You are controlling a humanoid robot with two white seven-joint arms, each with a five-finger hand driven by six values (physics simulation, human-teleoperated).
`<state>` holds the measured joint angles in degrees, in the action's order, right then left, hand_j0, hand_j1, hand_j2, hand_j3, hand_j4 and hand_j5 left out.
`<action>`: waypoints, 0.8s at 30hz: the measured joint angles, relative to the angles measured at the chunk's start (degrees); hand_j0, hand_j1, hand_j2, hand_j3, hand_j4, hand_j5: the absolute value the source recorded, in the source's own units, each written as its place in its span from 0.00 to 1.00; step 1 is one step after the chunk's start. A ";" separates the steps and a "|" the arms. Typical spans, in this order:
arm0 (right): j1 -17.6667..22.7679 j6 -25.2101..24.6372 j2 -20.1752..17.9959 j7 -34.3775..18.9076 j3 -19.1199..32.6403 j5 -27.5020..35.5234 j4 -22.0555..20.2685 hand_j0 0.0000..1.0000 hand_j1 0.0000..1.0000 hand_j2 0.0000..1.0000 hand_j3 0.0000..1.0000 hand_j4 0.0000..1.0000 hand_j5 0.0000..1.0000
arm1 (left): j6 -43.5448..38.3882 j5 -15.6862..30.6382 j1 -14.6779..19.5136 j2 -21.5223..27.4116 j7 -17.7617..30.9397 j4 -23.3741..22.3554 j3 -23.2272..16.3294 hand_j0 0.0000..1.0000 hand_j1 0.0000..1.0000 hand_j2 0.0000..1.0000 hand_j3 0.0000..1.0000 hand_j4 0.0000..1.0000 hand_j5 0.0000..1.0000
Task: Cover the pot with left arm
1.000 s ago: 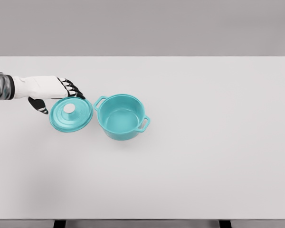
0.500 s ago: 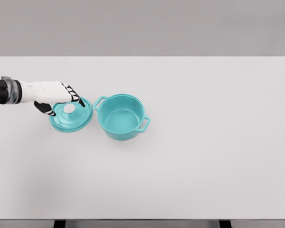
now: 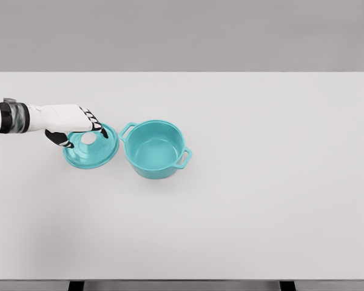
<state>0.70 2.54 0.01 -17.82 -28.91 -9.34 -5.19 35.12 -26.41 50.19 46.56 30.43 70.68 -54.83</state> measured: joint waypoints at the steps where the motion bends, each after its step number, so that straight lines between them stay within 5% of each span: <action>1: -0.09 0.00 0.00 0.00 0.00 0.00 0.00 1.00 1.00 1.00 1.00 1.00 1.00 | 0.00 -0.03 0.00 -0.03 0.00 -0.02 0.00 0.80 0.80 0.80 0.80 0.80 0.80; 16: 0.00 0.00 0.00 0.00 0.00 0.00 0.00 1.00 1.00 1.00 1.00 1.00 1.00 | 0.00 -1.23 -0.70 -1.05 0.00 -0.59 0.00 0.79 0.79 0.79 0.79 0.79 0.79; 24: 0.00 0.00 0.00 0.00 0.00 0.00 0.00 1.00 1.00 1.00 1.00 1.00 1.00 | 0.00 -1.26 -0.70 -1.07 0.00 -0.63 0.00 0.66 0.66 0.66 0.66 0.66 0.66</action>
<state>0.70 2.54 0.01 -17.82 -28.91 -9.34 -5.19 35.11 -27.66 49.48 45.49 30.43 70.05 -54.83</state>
